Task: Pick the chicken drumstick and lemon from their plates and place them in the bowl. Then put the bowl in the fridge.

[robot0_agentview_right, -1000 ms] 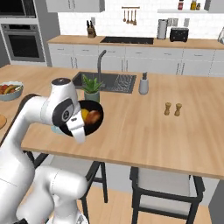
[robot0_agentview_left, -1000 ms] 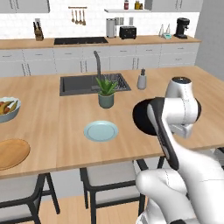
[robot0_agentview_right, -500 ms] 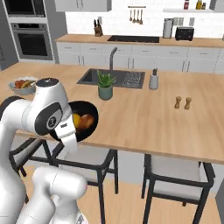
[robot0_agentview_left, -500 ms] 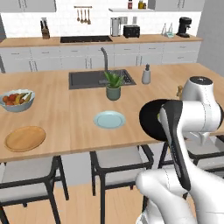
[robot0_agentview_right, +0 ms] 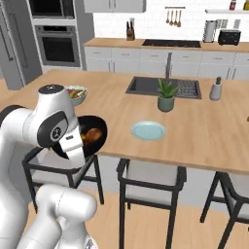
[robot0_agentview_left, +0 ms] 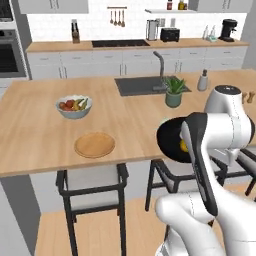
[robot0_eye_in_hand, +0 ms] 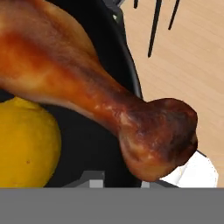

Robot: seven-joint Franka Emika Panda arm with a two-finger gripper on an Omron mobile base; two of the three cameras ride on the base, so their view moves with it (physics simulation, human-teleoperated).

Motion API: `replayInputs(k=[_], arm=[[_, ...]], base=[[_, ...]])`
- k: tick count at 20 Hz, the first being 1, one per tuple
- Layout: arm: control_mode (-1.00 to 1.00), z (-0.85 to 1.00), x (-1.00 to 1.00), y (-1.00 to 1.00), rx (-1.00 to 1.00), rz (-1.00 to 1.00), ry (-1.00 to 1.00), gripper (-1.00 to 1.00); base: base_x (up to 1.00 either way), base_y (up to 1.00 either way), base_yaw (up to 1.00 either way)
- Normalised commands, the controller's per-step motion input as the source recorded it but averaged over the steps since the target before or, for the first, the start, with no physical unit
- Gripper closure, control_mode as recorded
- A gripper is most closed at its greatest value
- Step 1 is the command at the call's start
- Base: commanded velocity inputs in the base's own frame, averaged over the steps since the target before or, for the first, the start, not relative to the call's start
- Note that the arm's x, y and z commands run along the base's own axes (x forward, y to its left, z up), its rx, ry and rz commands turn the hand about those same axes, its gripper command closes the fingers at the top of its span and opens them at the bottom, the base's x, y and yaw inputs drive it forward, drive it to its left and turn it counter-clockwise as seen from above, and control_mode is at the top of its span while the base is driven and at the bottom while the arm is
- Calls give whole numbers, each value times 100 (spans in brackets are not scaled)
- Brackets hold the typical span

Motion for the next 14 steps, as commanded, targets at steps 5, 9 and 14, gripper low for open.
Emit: replayInputs(k=[5, 9, 14], arm=[[100, 0, 0, 0, 0, 0, 0, 100], [100, 0, 0, 0, 0, 0, 0, 100], [100, 0, 0, 0, 0, 0, 0, 100]], base=[[-36, 100, 0], [-16, 100, 0], [-1, 100, 0]])
